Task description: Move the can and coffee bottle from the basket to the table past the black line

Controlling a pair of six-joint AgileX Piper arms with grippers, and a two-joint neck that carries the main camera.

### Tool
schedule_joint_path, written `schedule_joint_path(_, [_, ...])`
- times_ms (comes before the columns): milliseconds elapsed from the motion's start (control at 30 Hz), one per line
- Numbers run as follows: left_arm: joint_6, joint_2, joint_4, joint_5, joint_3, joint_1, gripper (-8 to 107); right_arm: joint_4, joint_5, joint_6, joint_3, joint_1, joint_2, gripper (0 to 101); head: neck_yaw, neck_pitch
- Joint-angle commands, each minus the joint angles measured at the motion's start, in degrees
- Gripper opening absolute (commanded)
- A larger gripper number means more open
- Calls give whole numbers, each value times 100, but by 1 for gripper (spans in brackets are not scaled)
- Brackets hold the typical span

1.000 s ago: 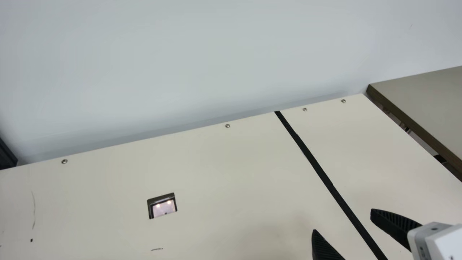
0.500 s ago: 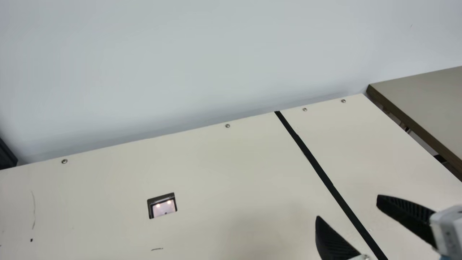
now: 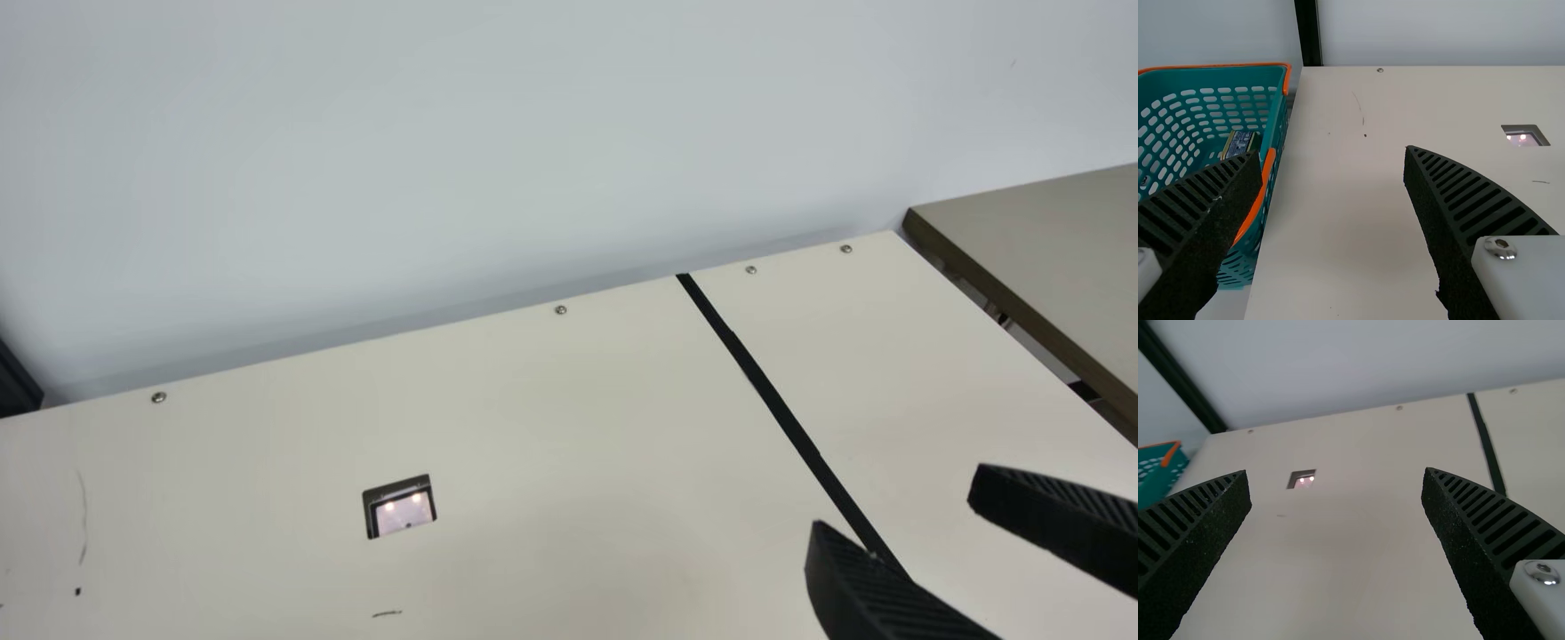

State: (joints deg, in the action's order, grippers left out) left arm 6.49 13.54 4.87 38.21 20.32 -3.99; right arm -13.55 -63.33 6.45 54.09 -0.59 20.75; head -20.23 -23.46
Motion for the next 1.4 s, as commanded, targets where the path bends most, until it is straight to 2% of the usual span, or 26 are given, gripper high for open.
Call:
schedule_joint_path(0, [0, 0, 0, 0, 0, 0, 90, -182, -587, 483, 346, -122, 23, 101, 48, -154])
schedule_joint_path(333, [0, 0, 0, 0, 0, 0, 90, -677, -657, 1867, 420, -1257, -28, 101, 48, -154])
schedule_joint_path(367, [0, 0, 0, 0, 0, 0, 90, -593, -677, 1559, 372, -1096, 11, 101, 48, -154])
schedule_joint_path(500, [0, 0, 0, 0, 0, 0, 90, -705, -679, 1880, 426, -1263, -36, 101, 48, -154])
schedule_joint_path(1367, [0, 0, 0, 0, 0, 0, 90, -717, -672, 1885, 426, -1263, -36, 101, 98, -118])
